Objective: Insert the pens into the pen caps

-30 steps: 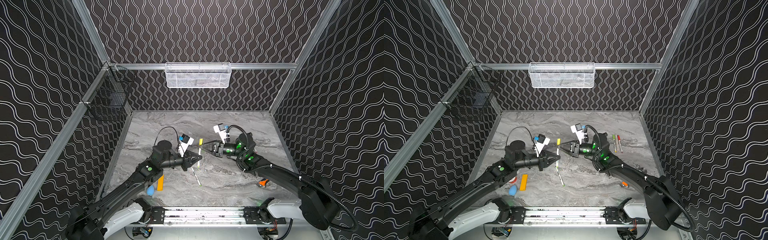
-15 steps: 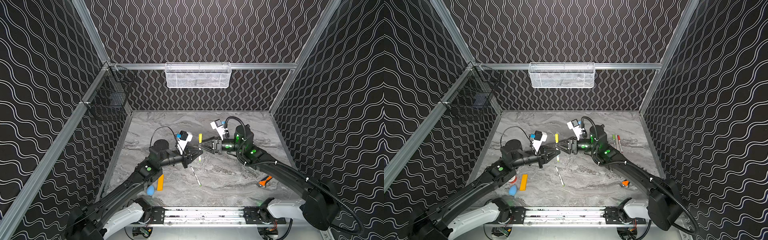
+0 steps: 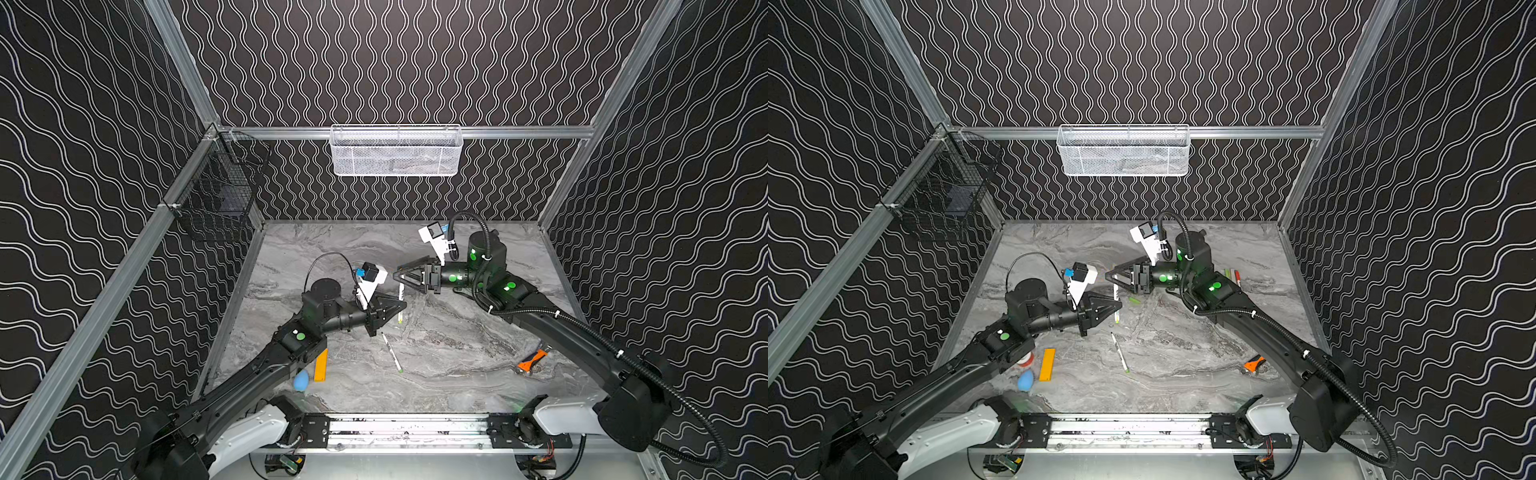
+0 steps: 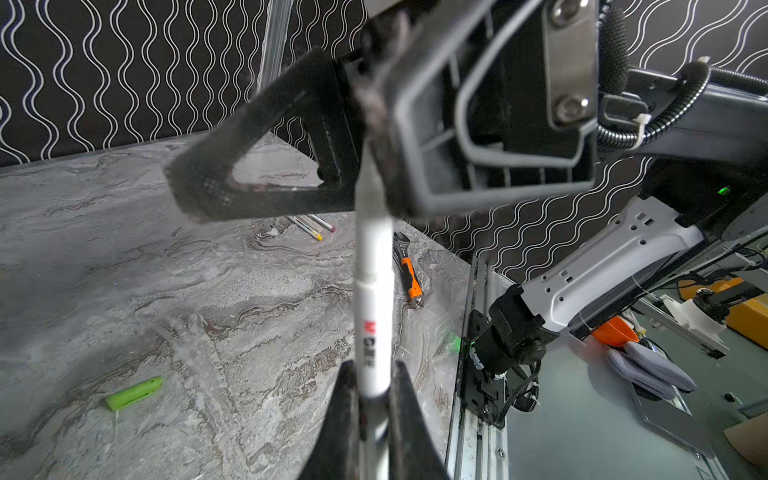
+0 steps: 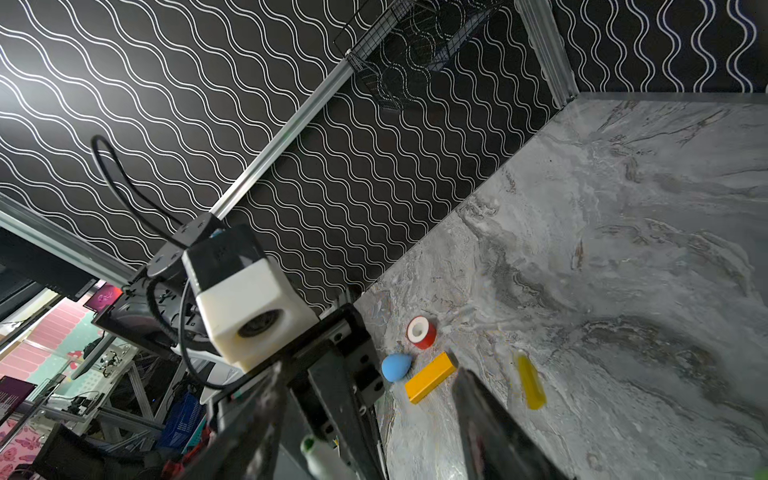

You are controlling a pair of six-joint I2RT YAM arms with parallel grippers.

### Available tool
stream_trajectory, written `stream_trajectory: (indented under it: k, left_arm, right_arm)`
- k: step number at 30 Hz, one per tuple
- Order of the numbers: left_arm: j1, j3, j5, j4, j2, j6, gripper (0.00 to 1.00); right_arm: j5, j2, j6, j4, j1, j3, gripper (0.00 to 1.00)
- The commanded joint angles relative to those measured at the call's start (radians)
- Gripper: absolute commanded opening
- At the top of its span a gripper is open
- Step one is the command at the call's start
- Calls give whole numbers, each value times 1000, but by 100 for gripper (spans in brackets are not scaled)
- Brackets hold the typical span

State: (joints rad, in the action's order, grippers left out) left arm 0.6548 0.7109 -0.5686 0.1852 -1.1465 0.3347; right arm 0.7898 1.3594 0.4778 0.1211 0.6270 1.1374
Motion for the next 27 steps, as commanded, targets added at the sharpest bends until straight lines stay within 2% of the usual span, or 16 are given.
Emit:
stream_trajectory:
  k: [1, 7, 14, 19, 20, 22, 24, 27]
  left_arm:
    - [-1, 7, 10, 27, -10, -16, 0]
    - [-3, 14, 34, 3, -5, -11, 0]
    - [-7, 24, 3, 13, -2, 1, 0]
    - [-7, 30, -11, 12, -2, 3, 0]
    - [-7, 31, -19, 15, -1, 3, 0]
    - [-7, 34, -33, 16, -7, 3, 0]
    - [-7, 34, -44, 14, -11, 3, 0]
    - [-7, 32, -54, 17, -16, 6, 0]
  right_arm:
    - [23, -10, -22, -11, -1, -4, 66]
    - [22, -37, -47, -27, -1, -30, 68]
    - [41, -40, -31, 16, 0, -62, 69]
    - [38, -36, -40, 9, 6, -63, 66]
    - [34, -34, -42, 6, 5, -62, 62]
    - [21, -34, -45, 4, 10, -65, 43]
    - [16, -37, -43, 12, 12, -67, 32]
    - [18, -39, -44, 13, 12, -63, 21]
